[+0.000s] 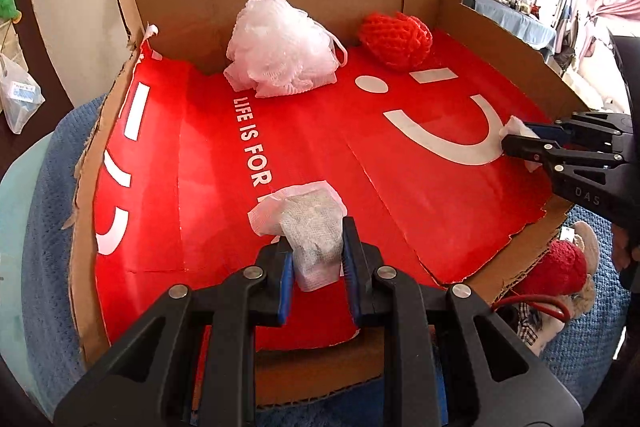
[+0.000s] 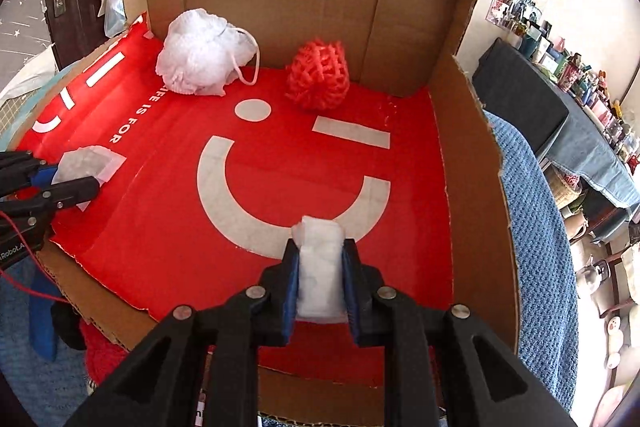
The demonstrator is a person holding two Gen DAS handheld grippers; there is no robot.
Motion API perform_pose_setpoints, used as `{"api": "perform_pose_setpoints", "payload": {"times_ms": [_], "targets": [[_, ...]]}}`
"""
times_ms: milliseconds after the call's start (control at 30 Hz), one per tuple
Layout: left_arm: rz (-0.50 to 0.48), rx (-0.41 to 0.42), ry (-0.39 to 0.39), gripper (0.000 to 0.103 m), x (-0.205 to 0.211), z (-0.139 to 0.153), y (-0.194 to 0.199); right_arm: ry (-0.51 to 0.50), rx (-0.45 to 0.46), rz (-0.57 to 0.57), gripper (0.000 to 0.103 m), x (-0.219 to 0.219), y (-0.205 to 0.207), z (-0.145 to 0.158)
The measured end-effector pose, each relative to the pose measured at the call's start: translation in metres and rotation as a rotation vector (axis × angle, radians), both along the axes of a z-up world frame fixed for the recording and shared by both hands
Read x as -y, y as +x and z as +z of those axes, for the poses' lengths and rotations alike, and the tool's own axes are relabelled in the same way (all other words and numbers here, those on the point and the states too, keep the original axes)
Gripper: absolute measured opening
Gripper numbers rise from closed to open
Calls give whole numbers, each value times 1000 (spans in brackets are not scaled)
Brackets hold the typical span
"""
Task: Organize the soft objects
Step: 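Carry the white cloth into the box with the right tool while the left carries the sachet, then open the right tool to set the cloth down while the left releases the sachet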
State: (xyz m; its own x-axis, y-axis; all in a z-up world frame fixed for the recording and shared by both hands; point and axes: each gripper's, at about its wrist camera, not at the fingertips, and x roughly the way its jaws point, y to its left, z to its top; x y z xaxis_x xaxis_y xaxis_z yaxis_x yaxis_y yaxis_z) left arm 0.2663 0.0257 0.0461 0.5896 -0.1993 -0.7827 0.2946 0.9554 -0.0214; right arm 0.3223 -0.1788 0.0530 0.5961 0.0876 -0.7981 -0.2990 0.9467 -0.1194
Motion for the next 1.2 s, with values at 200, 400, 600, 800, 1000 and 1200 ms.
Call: {"api": "perform_pose_setpoints", "payload": {"times_ms": [200, 400, 600, 800, 1000, 1200], "targets": [[-2, -1, -4, 19, 0, -1, 1, -8, -7, 4, 21, -1, 2, -2], [-4, -1, -10, 20, -1, -1, 0, -9, -9, 4, 22, -1, 2, -1], [-5, 1, -13, 20, -2, -1, 1, -11, -8, 6, 22, -1, 2, -2], [-6, 8, -16, 20, -2, -2, 0, -6, -10, 8, 26, -1, 2, -2], [-4, 2, -36, 21, -4, -1, 0, 6, -11, 23, 42, -4, 1, -1], [-9, -8, -66, 26, -6, 2, 0, 22, 2, 29, 53, -5, -2, 4]]}}
